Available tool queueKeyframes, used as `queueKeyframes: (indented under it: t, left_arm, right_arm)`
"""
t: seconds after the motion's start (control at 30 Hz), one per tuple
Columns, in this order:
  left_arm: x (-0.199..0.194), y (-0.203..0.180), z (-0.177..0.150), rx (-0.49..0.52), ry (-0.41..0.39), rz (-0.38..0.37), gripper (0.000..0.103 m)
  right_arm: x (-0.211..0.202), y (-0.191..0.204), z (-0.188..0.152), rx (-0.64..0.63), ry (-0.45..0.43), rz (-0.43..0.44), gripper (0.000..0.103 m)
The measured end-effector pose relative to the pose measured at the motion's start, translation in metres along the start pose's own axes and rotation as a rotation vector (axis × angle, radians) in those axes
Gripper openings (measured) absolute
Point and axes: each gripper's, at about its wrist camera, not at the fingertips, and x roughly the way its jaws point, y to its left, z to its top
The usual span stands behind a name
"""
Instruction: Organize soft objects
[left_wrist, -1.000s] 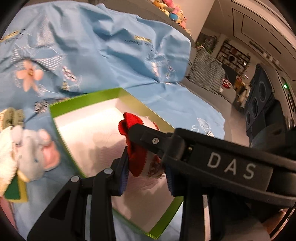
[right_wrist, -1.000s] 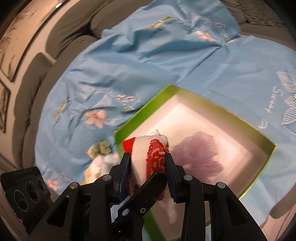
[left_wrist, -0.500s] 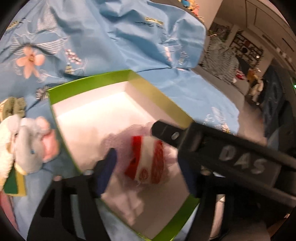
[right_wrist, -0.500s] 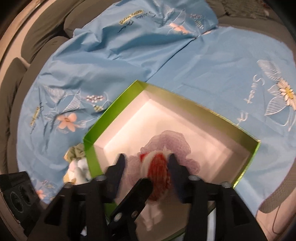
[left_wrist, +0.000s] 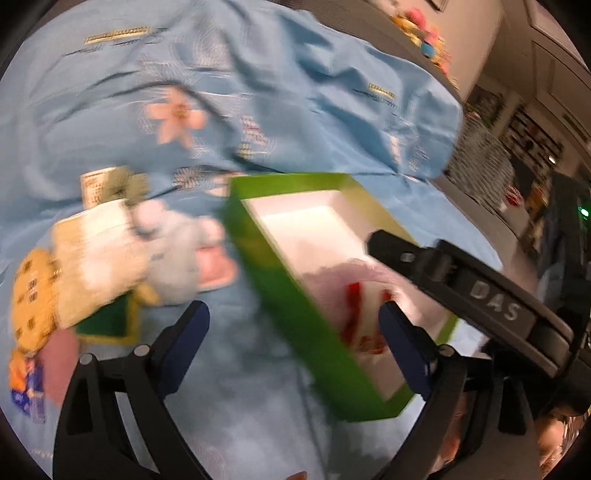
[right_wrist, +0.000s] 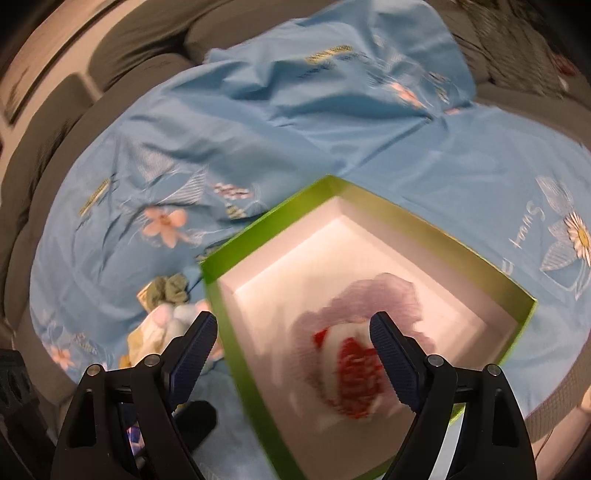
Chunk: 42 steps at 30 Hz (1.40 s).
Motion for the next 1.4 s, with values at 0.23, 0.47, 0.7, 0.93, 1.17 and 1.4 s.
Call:
queueKeyframes:
  t: [0.23, 0.47, 0.7, 0.93, 1.17, 1.4]
  left_arm:
    - [-0.044, 0.068, -0.014, -0.129, -0.073, 0.137, 0.093]
    - [-0.081, 0.148, -0.053, -0.247, -0.078, 0.334, 0.093]
    - [-0.103, 0.228, -0.101, -0.447, -0.118, 0.43, 0.092]
    - [-0.11, 0.252, -0.108, -0.56, -0.12, 0.411, 0.092]
    - [-0.107, 0.262, -0.11, -0.601, -0.08, 0.402, 0.091]
    - [-0.112, 0.268, -0.109, -0.609, -0.097, 0.422, 0.091]
  right_arm:
    - [-0.001, 0.048, -0.021, -0.116, -0.018, 0.077, 0.088]
    - [0.008, 0.099, -0.054, -0.26, 0.022, 0.132, 0.088]
    - [0.027, 0.152, -0.096, -0.415, 0.097, 0.208, 0.088]
    - [0.071, 0.206, -0.122, -0.412, 0.313, 0.354, 0.085]
    - [0.123, 0.257, -0.14, -0.405, 0.437, 0.335, 0.073]
    - [0.162, 0.268, -0.156, -0.415, 0.448, 0.245, 0.068]
